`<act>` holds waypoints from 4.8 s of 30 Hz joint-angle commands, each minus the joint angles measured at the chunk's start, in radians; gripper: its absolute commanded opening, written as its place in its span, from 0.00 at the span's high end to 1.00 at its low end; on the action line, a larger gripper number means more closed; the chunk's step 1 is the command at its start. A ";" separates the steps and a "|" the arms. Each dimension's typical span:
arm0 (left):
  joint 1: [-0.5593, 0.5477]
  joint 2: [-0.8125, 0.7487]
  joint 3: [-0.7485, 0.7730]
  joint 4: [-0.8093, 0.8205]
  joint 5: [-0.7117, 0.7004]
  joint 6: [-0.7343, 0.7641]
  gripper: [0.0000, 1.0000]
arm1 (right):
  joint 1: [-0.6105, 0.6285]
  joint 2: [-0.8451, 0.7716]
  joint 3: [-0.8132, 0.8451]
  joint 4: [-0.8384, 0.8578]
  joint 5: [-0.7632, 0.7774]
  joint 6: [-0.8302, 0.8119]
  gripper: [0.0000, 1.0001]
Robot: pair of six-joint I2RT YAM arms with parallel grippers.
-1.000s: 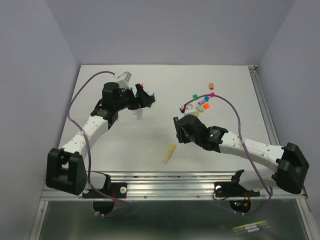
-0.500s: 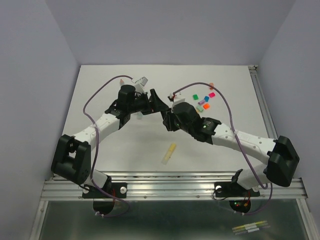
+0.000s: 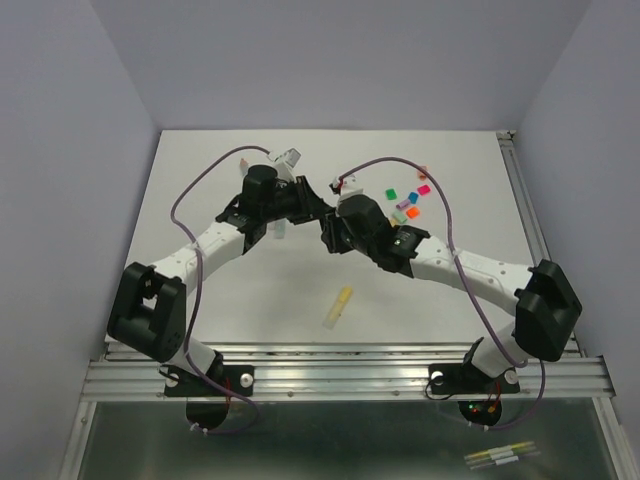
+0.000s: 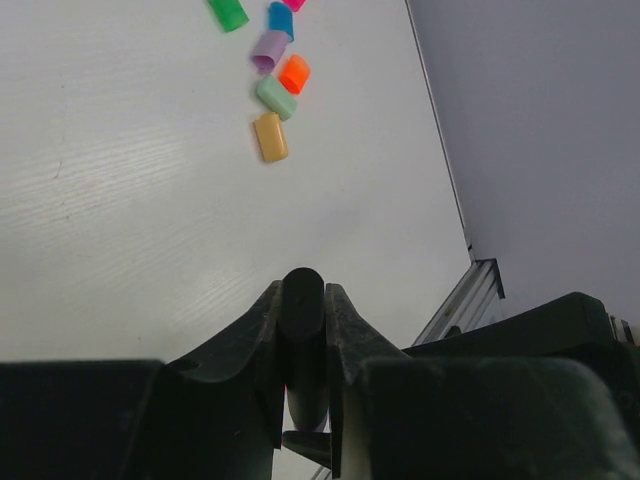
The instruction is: Open the pen caps
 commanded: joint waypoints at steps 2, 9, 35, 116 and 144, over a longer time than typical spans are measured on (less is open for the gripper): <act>0.037 0.019 0.140 0.018 -0.079 -0.047 1.00 | -0.004 0.015 -0.094 0.077 -0.120 0.043 0.99; 0.227 0.175 0.396 -0.069 -0.165 -0.045 1.00 | 0.114 -0.040 -0.320 0.102 -0.391 0.142 0.99; 0.301 0.225 0.195 -0.417 -0.460 0.245 0.96 | -0.321 0.012 -0.181 -0.113 0.051 0.130 0.99; 0.147 -0.234 -0.096 -0.279 -0.460 0.131 0.01 | 0.169 0.305 0.008 -0.470 0.308 0.851 0.84; -0.081 -0.048 -0.165 0.302 0.243 0.157 0.01 | -0.091 -0.121 -0.033 -0.050 0.148 0.523 0.99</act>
